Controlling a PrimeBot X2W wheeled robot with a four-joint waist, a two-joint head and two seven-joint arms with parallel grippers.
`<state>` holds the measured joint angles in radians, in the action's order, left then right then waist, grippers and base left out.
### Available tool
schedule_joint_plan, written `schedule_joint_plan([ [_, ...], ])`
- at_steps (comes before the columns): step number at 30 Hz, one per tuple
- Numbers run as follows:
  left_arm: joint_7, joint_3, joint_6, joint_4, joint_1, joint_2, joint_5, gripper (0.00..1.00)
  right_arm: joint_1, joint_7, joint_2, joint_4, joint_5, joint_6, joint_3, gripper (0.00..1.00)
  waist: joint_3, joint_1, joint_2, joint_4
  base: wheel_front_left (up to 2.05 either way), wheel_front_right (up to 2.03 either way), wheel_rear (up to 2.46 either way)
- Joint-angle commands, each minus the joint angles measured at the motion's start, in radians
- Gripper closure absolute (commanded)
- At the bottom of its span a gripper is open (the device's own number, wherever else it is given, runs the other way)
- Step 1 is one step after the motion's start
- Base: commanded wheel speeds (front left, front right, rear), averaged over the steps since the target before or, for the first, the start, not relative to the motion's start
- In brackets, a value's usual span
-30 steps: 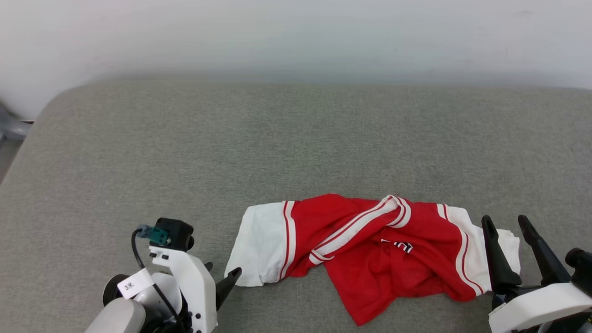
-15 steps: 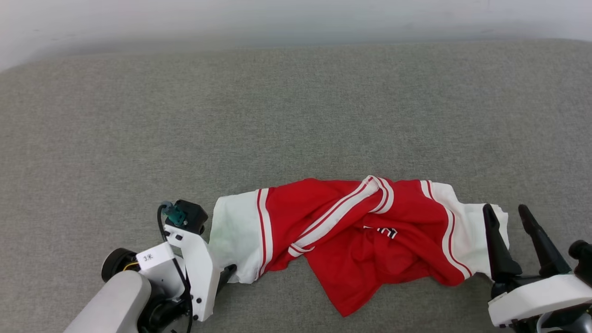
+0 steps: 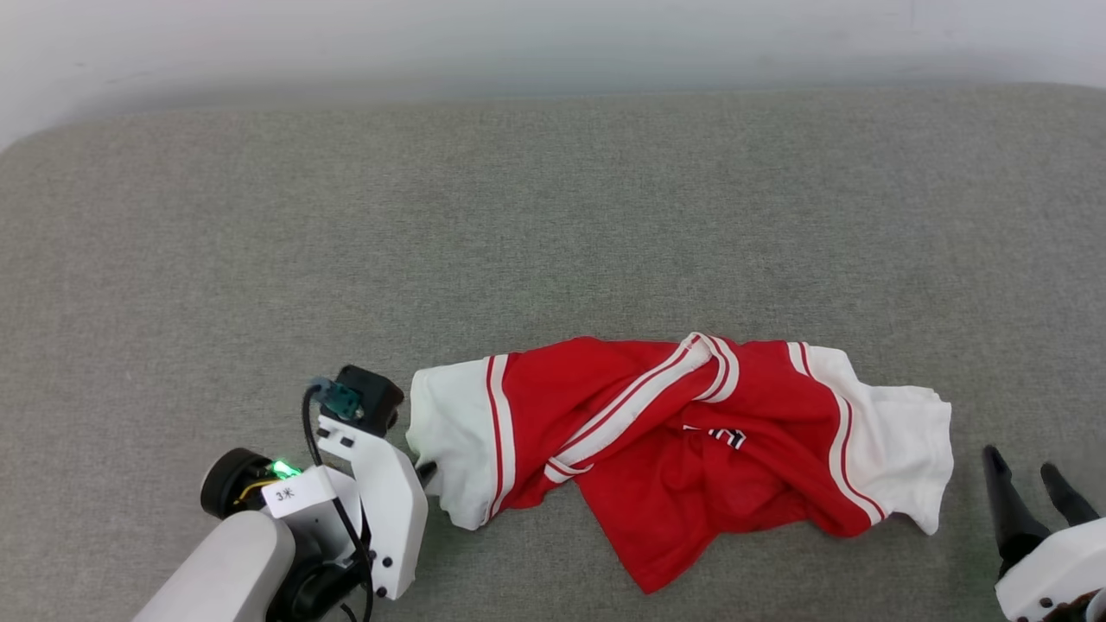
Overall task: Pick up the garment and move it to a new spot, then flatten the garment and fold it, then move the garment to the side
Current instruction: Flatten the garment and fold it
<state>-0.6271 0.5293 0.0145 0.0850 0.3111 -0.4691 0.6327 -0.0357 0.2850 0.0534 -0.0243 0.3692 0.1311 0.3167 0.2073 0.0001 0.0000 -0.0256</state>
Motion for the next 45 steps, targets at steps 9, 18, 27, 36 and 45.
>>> schedule_joint_plan([
  [9, 0.049, -0.028, -0.034, -0.134, -0.014, -0.026, -0.029, 1.00, 0.120, 0.274, 0.096, 0.023, 0.039, -0.001, -0.019, 0.00, 0.024, -0.0001, 0.0000, 0.033, 0.00, 0.00, 0.00],
  [18, 0.066, -0.031, -0.034, -0.205, 0.018, -0.031, -0.044, 1.00, 0.274, 0.450, 0.197, 0.145, 0.032, -0.001, -0.138, 0.00, 0.085, -0.0001, 0.0000, 0.070, 0.00, 0.00, 0.00],
  [27, 0.087, -0.035, -0.033, -0.200, 0.018, -0.026, -0.035, 1.00, 0.259, 0.602, 0.191, 0.293, 0.041, 0.000, -0.225, 0.00, 0.111, -0.0001, 0.0000, 0.087, 0.00, 0.00, 0.00],
  [36, 0.116, -0.056, -0.053, -0.186, -0.002, -0.033, -0.027, 1.00, 0.277, 0.632, 0.191, 0.276, 0.051, -0.001, -0.186, 1.00, 0.070, -0.0001, 0.0000, 0.077, 0.00, 0.00, 0.00],
  [45, 0.192, -0.145, -0.093, -0.168, 0.043, -0.051, -0.028, 1.00, 0.350, 0.484, 0.241, 0.111, 0.006, -0.001, -0.112, 1.00, -0.018, -0.0001, 0.0000, 0.066, 0.00, 0.00, 0.00],
])
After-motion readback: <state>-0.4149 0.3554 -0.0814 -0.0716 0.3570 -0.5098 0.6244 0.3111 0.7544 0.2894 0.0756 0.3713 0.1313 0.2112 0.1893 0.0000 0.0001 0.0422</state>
